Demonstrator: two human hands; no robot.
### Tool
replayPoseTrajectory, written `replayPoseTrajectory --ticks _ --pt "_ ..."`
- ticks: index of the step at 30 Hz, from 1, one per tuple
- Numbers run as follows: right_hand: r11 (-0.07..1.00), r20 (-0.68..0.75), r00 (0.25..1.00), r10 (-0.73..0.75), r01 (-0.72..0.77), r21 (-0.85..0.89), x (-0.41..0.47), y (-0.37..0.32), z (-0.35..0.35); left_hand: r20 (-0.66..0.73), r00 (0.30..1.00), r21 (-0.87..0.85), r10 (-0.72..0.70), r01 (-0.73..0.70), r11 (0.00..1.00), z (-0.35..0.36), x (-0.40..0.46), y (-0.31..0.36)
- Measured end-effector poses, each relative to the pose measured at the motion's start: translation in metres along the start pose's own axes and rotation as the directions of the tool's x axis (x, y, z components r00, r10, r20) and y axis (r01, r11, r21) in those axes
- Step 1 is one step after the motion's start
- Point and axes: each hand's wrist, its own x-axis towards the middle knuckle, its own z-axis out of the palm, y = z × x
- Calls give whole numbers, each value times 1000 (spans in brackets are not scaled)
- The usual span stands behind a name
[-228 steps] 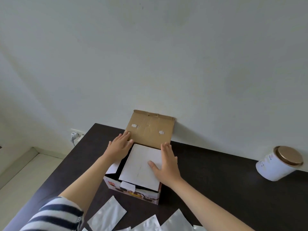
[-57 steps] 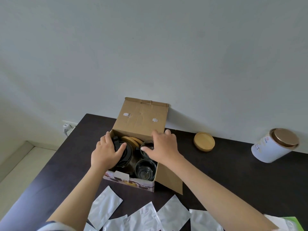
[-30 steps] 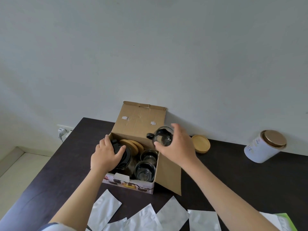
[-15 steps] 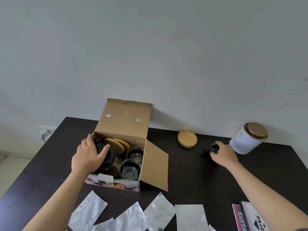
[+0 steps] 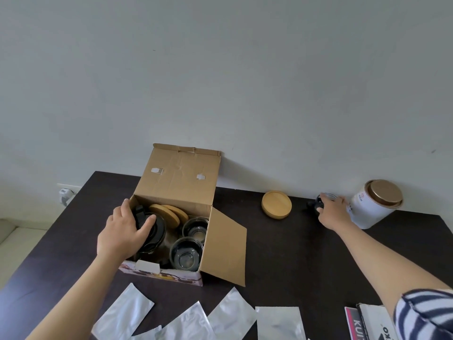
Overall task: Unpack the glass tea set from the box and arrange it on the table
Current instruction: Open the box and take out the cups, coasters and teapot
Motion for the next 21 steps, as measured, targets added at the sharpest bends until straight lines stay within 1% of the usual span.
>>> replayPoseTrajectory --ticks 6,9,11,14,16,18,20,21 --pt "1000 6 1000 2 -2 8 6 1 -5 -1 1000 -9 -7 7 1000 -1 0 1" --pt "1000 -30 1000 -3 3 14 -8 -9 -9 -5 1000 -14 -3 3 1000 -1 0 0" --pt "994 -102 989 -107 109 14 -23 -26 -9 -7 1000 -16 -1 1 1000 -1 0 0" --pt "939 -186 929 -321 337 63 -64 -69 -11 -7 1000 -17 0 0 1000 -2 0 1" --pt "868 -223 876 -427 467 170 -103 -107 -15 -5 1000 -16 -3 3 1000 -2 0 1" --pt "768 -248 819 -518 572 288 -144 -146 -17 -7 1000 -20 -1 1 1000 -3 -1 1" --pt "675 -246 748 -616 663 324 -179 -183 -17 -8 1000 -22 2 -2 1000 -4 -1 1" --pt "644 -216 716 -664 694 320 -192 -199 -15 -7 1000 -22 1 -2 1000 -4 -1 1"
